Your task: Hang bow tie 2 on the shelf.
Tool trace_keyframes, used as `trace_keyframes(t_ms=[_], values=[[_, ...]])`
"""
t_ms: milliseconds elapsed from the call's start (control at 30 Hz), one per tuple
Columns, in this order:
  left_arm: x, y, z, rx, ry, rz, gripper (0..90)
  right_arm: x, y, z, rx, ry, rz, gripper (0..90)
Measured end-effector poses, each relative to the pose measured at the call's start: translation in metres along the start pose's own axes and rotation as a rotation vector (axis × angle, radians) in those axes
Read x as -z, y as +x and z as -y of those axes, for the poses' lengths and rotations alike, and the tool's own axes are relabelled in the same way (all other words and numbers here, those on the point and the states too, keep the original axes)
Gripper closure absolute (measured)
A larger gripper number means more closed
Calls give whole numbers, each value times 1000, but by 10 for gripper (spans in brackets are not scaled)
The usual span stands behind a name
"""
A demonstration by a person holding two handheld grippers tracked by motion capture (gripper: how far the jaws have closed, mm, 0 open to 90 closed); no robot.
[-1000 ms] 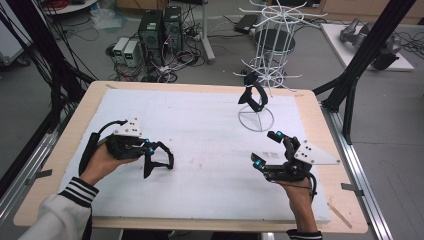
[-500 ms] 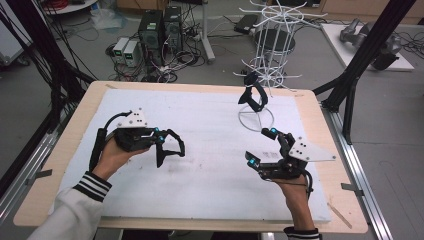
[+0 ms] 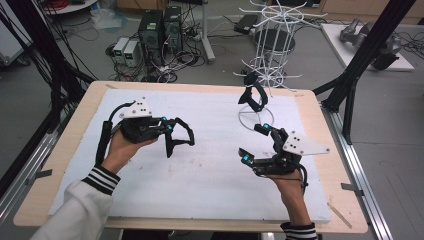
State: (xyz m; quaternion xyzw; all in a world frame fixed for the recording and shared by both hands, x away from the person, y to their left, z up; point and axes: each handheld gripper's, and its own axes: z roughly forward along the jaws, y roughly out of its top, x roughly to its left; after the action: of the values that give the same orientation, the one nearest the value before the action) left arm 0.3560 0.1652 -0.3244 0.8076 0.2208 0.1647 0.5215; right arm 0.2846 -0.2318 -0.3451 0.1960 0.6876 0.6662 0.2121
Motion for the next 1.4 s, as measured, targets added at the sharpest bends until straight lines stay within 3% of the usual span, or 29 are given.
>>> trace_keyframes(t_ms=[333,833,1400], values=[[-10,-7,-13,11,-63,-11,852,-18,8,-3,-5,7,-43,117],[-25,-18,-33,-5,-105,10,852,-49,22,-4,-10,35,-99,117],[-35,-30,-45,-9,-147,-7,852,-77,39,-2,-37,69,-136,139]])
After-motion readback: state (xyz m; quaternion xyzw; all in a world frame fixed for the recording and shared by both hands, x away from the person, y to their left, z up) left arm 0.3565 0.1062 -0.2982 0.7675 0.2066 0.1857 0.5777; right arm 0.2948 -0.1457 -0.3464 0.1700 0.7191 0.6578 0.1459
